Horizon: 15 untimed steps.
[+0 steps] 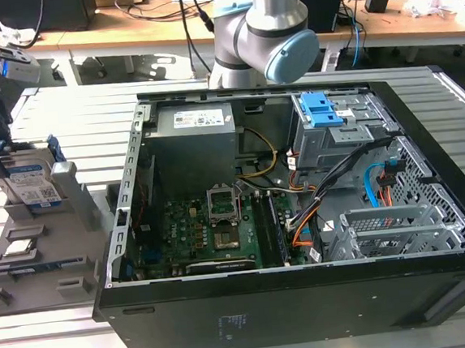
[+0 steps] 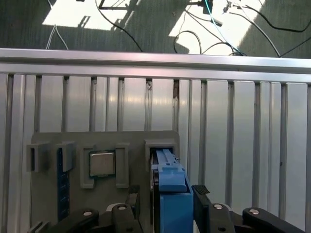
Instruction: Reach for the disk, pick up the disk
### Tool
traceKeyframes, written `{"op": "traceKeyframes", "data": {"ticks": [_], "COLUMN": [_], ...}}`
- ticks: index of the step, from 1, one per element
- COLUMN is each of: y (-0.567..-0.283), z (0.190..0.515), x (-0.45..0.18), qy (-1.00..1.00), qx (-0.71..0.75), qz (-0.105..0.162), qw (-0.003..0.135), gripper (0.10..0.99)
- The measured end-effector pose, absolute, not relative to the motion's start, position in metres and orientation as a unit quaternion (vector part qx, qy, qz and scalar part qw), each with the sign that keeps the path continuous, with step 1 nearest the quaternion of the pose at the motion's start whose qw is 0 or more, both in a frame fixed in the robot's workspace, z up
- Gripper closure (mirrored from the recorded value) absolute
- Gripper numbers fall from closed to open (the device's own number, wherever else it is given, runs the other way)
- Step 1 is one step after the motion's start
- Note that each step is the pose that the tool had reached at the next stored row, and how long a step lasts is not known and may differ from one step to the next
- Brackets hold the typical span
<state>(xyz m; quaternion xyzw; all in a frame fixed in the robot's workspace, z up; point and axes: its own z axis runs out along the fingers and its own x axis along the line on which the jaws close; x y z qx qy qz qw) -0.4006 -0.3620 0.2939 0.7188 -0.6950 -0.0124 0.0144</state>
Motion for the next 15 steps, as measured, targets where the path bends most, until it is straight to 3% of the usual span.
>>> {"op": "traceKeyframes", "data": {"ticks": [5, 7, 9, 15], "y": [-0.362, -0.362, -0.362, -0.362], "z": [0.2938, 0.2938, 0.2938, 0.2938], "x": [-0.4006, -0.4006, -0.4006, -0.4006], "qy": [-0.695, -0.695, -0.695, -0.695], "qx": [0.719, 0.719, 0.719, 0.719], "qz": [-0.012, -0.012, -0.012, -0.012], "qw": [0.014, 0.014, 0.015, 0.015], "gripper": [0.561, 0.69, 0.722, 0.722]}}
